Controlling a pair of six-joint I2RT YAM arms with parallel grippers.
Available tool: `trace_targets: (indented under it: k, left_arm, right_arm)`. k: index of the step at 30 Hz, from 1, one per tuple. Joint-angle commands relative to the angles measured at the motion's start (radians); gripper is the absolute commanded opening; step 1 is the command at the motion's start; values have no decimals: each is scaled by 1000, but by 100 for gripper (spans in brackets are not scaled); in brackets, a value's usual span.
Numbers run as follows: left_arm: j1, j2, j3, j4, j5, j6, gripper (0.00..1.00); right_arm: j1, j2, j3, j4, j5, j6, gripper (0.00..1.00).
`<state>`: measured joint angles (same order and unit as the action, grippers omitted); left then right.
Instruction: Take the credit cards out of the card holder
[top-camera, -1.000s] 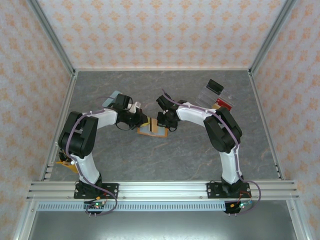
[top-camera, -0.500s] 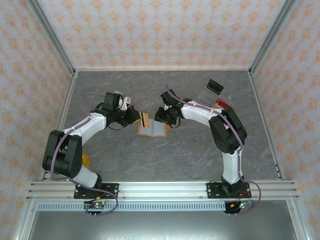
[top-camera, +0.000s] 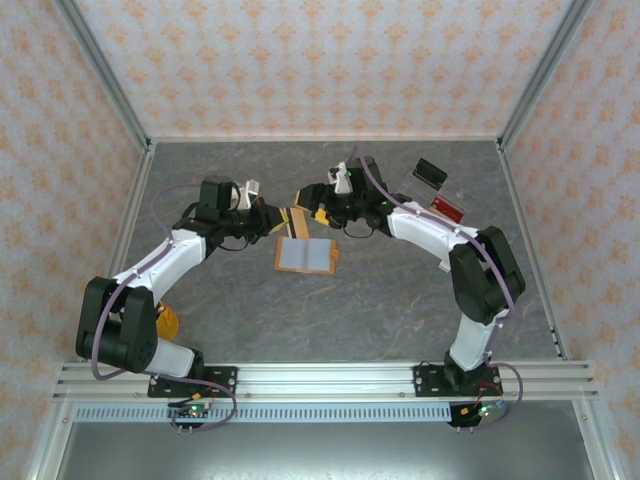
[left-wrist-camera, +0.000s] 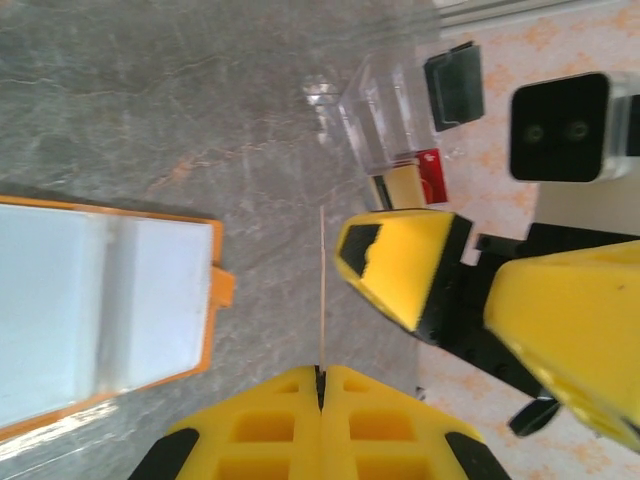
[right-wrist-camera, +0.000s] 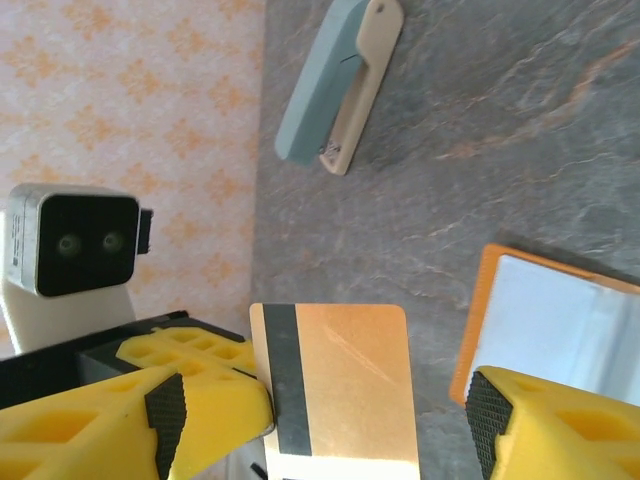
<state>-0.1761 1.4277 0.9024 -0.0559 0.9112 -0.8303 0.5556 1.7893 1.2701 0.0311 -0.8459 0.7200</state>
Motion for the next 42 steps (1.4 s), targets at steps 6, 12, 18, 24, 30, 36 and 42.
trace_targets:
  k: [6,12,18,24,30,36,42]
  left_arm:
    - [25,-32,27,120,78,-99,0]
    - [32,-29,23,126,78,-104,0]
    - [38,-39,38,44,69,-53,0]
    - [41,-63,111,-271,-49,114,18]
    - [42,-133,170,-533,-382,249,69]
    - [42,-174,179,-583,-505,290,89]
    - [41,-207,173,-594,-561,333,100]
  right_arm:
    - [-3,-18,-18,144,-118,73,71]
    - [-5,-31,-20,156,-136,82,52]
    - [-6,-36,21,12,-68,24,10]
    - [-9,-42,126,-233,19,-183,0]
    - [-70,-63,271,-529,271,-482,0]
    - [-183,-73,399,-700,528,-700,0]
    - [-301,-108,443,-723,639,-874,0]
